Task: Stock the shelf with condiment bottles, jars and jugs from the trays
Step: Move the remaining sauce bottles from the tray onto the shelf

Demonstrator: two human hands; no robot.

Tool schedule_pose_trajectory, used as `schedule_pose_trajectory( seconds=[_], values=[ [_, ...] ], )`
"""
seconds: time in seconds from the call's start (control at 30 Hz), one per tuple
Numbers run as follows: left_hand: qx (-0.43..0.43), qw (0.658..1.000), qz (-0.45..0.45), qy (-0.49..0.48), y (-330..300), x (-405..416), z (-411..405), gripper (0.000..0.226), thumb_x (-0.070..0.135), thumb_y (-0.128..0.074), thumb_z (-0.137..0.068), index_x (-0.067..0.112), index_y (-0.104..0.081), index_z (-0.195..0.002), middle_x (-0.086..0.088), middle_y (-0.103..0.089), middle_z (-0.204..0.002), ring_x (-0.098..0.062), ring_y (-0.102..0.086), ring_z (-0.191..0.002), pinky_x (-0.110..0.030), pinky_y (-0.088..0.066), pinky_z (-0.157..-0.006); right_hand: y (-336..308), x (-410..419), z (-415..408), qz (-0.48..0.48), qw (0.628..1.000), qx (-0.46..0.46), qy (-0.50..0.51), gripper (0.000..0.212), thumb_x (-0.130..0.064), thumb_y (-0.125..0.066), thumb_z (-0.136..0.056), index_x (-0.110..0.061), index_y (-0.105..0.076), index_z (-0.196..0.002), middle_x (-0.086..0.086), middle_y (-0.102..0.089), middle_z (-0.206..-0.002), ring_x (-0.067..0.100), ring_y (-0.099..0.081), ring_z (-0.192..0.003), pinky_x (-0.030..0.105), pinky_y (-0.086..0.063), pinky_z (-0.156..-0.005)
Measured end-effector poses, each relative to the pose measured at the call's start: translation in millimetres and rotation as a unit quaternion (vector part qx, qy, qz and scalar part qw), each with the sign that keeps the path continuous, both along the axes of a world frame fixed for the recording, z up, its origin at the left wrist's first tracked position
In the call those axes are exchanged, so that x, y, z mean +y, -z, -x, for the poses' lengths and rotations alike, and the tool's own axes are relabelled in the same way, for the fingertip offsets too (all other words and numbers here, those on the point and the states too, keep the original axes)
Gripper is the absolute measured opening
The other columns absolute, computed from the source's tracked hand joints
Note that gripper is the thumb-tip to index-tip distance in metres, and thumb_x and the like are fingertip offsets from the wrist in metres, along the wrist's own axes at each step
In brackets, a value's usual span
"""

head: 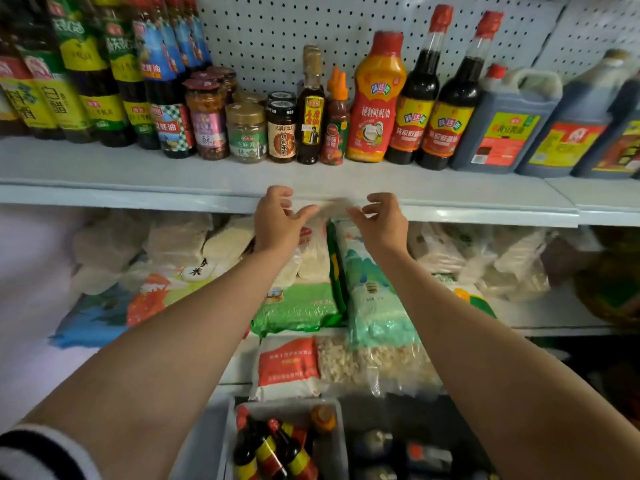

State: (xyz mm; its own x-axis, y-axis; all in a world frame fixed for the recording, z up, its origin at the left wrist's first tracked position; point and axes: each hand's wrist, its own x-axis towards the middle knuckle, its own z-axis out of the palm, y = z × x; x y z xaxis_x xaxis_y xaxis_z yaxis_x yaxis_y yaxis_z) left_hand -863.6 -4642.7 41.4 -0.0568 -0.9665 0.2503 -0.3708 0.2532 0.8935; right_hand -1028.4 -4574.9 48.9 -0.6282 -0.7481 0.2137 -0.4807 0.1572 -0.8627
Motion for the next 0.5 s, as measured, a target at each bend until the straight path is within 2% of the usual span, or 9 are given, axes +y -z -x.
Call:
schedule_pose_trajectory(
  seconds=[0.07,0.13,0.23,0.3,0.4,0.5],
  values=[
    [-0.03,0.999,0.003,0.015,25.2,17.9,-15.8,0.051,0.039,-0.085,-0.073,0.018,-0.061,-0.113,0.0,-0.062,-0.102,-0.019,-0.062,-0.091,-0.034,-0.052,-0.079,18.2,20.8,-6.1,-0.036,0.999,0.026,-0.009,0.05,-0.041,-0.077,-0.083,-0.017,-0.057,-0.122,0.0,-0.067,-0.109,0.019,-0.065,-0.097,0.036,-0.052,-0.084],
    [-0.083,0.996,-0.017,0.023,54.4,32.9,-32.5,0.054,0.035,-0.087,-0.072,0.015,-0.062,-0.116,0.002,-0.058,-0.105,-0.018,-0.059,-0.095,-0.028,-0.045,-0.078,41.0,37.9,-13.4,-0.104,0.992,0.059,-0.035,0.055,-0.043,-0.077,-0.083,-0.017,-0.057,-0.128,0.002,-0.065,-0.121,0.022,-0.062,-0.108,0.03,-0.047,-0.084],
    [-0.155,0.984,-0.08,0.022,101.2,53.0,-54.8,0.064,0.037,-0.088,-0.069,0.015,-0.061,-0.122,-0.01,-0.06,-0.116,-0.027,-0.056,-0.107,-0.027,-0.037,-0.079,79.5,60.9,-22.5,-0.206,0.971,0.099,-0.074,0.063,-0.046,-0.076,-0.082,-0.02,-0.055,-0.135,0.007,-0.06,-0.132,0.027,-0.054,-0.121,0.034,-0.045,-0.092],
    [-0.18,0.975,-0.127,0.023,130.2,63.8,-66.2,0.066,0.042,-0.088,-0.068,0.017,-0.06,-0.122,-0.015,-0.059,-0.118,-0.032,-0.057,-0.108,-0.029,-0.038,-0.078,102.6,76.5,-26.0,-0.255,0.957,0.103,-0.096,0.064,-0.043,-0.077,-0.083,-0.018,-0.054,-0.137,0.01,-0.06,-0.132,0.029,-0.053,-0.122,0.034,-0.045,-0.093],
    [-0.206,0.966,-0.155,0.031,170.8,75.7,-78.2,0.067,0.049,-0.085,-0.069,0.021,-0.059,-0.124,-0.011,-0.06,-0.12,-0.028,-0.058,-0.108,-0.032,-0.046,-0.083,143.1,93.4,-24.1,-0.31,0.941,0.087,-0.108,0.066,-0.041,-0.077,-0.083,-0.015,-0.053,-0.139,0.012,-0.062,-0.131,0.03,-0.056,-0.12,0.031,-0.044,-0.088],
    [-0.216,0.959,-0.181,0.026,216.0,88.9,-82.3,0.065,0.051,-0.084,-0.069,0.02,-0.062,-0.121,-0.01,-0.063,-0.119,-0.028,-0.059,-0.109,-0.037,-0.05,-0.088,197.4,104.2,-18.8,-0.362,0.922,0.078,-0.116,0.069,-0.045,-0.078,-0.081,-0.018,-0.051,-0.139,0.011,-0.059,-0.135,0.03,-0.051,-0.125,0.036,-0.045,-0.095]
  ],
)
